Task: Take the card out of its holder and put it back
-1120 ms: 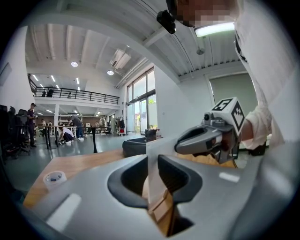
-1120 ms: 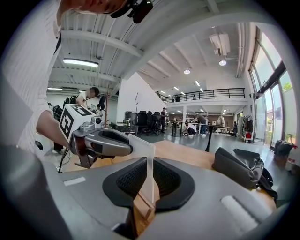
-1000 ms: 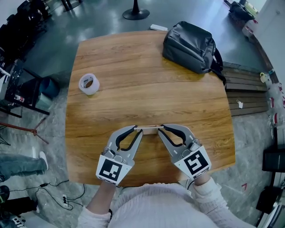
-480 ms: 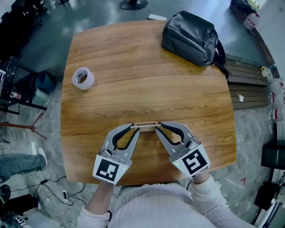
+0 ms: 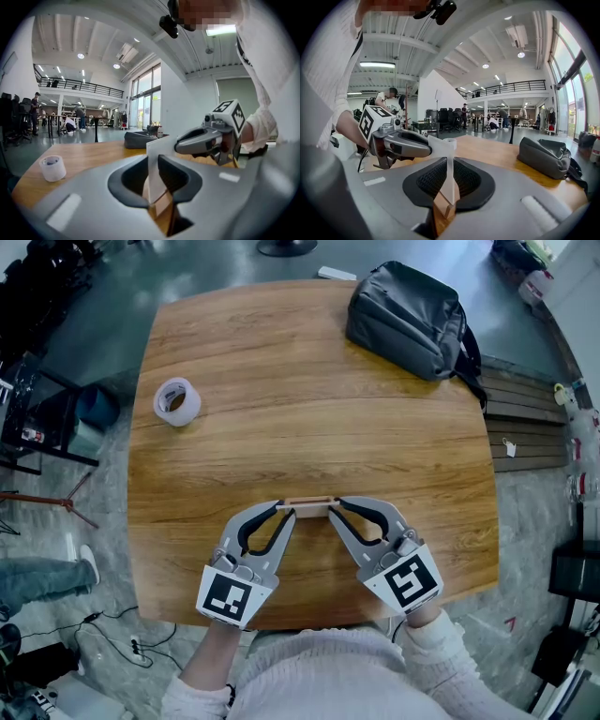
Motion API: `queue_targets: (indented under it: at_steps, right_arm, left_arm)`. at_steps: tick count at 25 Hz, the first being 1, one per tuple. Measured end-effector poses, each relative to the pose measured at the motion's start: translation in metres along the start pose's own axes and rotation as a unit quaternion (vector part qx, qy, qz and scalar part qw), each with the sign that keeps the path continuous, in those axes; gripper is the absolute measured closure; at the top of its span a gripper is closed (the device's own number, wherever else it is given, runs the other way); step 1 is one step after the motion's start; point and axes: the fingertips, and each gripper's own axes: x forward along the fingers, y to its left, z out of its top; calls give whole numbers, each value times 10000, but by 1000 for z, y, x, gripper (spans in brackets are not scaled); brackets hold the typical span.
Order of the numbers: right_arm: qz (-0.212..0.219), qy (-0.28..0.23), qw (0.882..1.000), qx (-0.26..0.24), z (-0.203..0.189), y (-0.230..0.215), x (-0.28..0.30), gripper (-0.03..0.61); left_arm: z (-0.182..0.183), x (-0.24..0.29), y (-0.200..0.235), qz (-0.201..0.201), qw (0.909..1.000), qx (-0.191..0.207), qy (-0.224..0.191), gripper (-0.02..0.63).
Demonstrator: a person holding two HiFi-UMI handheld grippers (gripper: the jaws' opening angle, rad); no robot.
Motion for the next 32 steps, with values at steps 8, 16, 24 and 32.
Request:
queue_targets:
  at_steps: [8, 16, 24, 32]
  right_arm:
    - [51, -72, 10000, 3, -1, 0, 0, 540]
    - [175, 84, 9995, -245, -5, 9, -5, 540]
    - [189, 80, 9996, -218, -6, 13, -6, 538]
    - [139, 93, 9995, -271, -9, 10, -5, 537]
  left_arm:
    - [-1, 1, -1, -51, 9999, 138, -30, 543]
    - [-4, -6, -7, -75, 9997, 232, -32, 543]
    - [-7, -9, -9, -158, 9992, 355, 11, 543]
    - [-6, -7, -11, -217, 9968, 763, 58, 548]
